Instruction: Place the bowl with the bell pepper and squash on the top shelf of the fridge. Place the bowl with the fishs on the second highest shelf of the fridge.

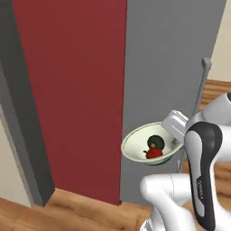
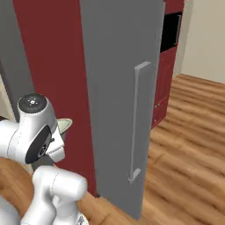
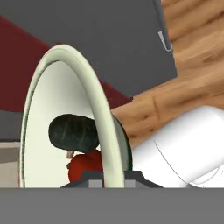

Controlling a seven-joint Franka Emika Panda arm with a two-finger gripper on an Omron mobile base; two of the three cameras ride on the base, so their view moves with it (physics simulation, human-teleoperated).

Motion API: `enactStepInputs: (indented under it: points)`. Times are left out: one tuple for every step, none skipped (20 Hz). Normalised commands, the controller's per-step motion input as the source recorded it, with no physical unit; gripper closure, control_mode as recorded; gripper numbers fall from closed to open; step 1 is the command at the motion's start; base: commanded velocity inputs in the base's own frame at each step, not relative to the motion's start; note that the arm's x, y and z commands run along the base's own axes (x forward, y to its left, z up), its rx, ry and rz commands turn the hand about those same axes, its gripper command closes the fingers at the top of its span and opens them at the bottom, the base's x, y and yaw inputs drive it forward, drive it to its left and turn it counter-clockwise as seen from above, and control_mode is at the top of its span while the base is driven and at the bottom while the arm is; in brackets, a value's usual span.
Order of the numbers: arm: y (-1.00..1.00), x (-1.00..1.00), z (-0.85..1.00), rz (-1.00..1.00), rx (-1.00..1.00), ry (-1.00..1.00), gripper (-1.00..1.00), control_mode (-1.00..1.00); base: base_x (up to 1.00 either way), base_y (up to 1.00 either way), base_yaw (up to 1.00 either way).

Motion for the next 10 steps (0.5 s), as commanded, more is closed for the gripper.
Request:
enactStepInputs:
  points:
    - [0.0,0.0,0.0,0.0,0.0,0.0,1.0,1.0,-0.6,-0.36,-0.7]
    - [0.0,0.0,0.0,0.0,0.0,0.0,1.0,1.0,-0.66,-0.59,-0.62]
    - [0.0,0.0,0.0,0.0,0.0,0.0,1.0,1.0,-0.66,-0.84,-0.56]
    - [0.0,0.0,0.0,0.0,0.0,0.0,1.0,1.0,-0.43,-1.0,-0.54]
    - [0.0,0.0,0.0,0.0,0.0,0.0,1.0,1.0,-0.19,-1.0,-0.53]
    - [0.0,0.0,0.0,0.0,0.0,0.0,1.0,1.0,0.0,-1.0,-0.52]
    - [0.0,0.0,0.0,0.0,0.0,0.0,1.0,1.0,0.0,-1.0,-0.45]
    - [0.0,0.0,0.0,0.0,0.0,0.0,1.0,1.0,0.0,-1.0,-0.38]
    - [0.0,0.0,0.0,0.0,0.0,0.0,1.0,1.0,0.0,-1.0,-0.31]
    - [0.0,0.0,0.0,0.0,0.0,0.0,1.0,1.0,0.0,-1.0,-0.27]
